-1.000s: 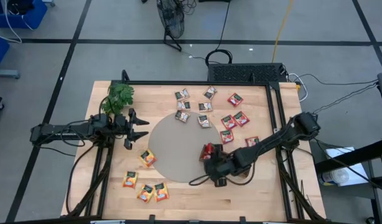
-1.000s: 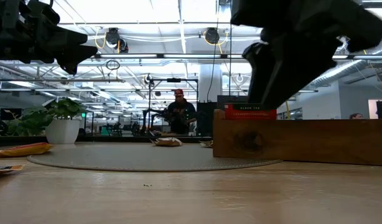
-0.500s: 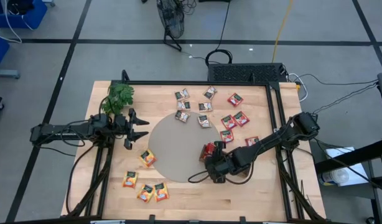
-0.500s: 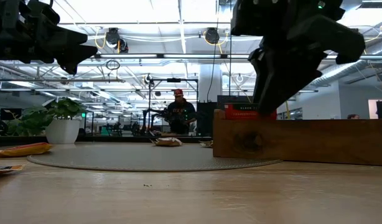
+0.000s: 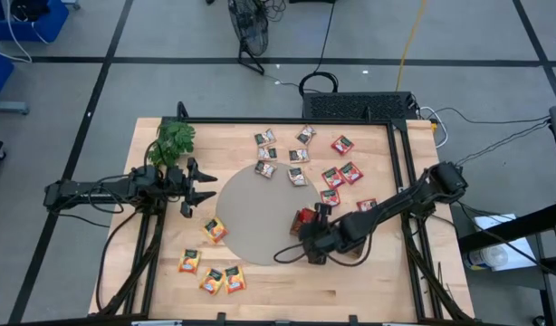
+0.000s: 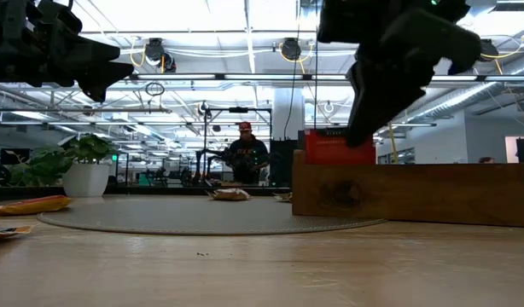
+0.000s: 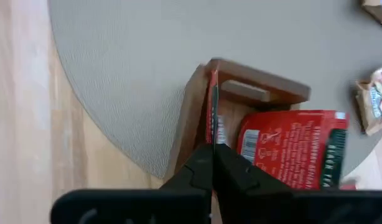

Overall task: Pick & Place Tea
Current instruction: Put the red tea bag into the left section of the wooden organizer

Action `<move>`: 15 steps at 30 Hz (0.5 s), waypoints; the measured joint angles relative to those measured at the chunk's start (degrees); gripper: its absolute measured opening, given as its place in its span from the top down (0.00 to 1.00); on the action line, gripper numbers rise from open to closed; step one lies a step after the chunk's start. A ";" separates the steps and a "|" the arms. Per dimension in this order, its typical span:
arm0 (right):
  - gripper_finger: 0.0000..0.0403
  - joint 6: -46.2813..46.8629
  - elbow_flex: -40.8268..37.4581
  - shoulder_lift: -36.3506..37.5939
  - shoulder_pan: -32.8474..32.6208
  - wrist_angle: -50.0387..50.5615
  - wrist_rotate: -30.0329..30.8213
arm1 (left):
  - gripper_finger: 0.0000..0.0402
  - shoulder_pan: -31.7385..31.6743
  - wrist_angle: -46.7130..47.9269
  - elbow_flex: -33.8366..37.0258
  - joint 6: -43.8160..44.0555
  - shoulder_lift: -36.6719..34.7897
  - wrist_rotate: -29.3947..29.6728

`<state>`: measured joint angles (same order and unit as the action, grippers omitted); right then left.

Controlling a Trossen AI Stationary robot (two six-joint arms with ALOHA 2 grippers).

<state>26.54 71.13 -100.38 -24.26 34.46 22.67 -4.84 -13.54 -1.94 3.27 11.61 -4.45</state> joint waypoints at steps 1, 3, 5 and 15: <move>1.00 0.66 0.00 0.34 0.18 0.22 0.10 | 0.47 -0.01 -0.01 -0.02 -0.02 -0.01 0.00; 1.00 2.31 0.00 1.01 0.56 1.34 1.00 | 0.47 -0.02 0.00 -0.01 -0.01 -0.01 0.00; 1.00 3.65 0.00 1.62 1.01 2.83 2.10 | 0.47 -0.01 0.00 -0.01 -0.02 0.00 0.00; 1.00 7.30 -3.47 1.64 2.33 4.49 7.13 | 0.47 -0.02 0.00 -0.02 -0.01 -0.02 0.00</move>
<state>33.85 67.66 -98.74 -21.92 38.95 29.80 -4.86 -13.54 -1.96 3.26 11.60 -4.45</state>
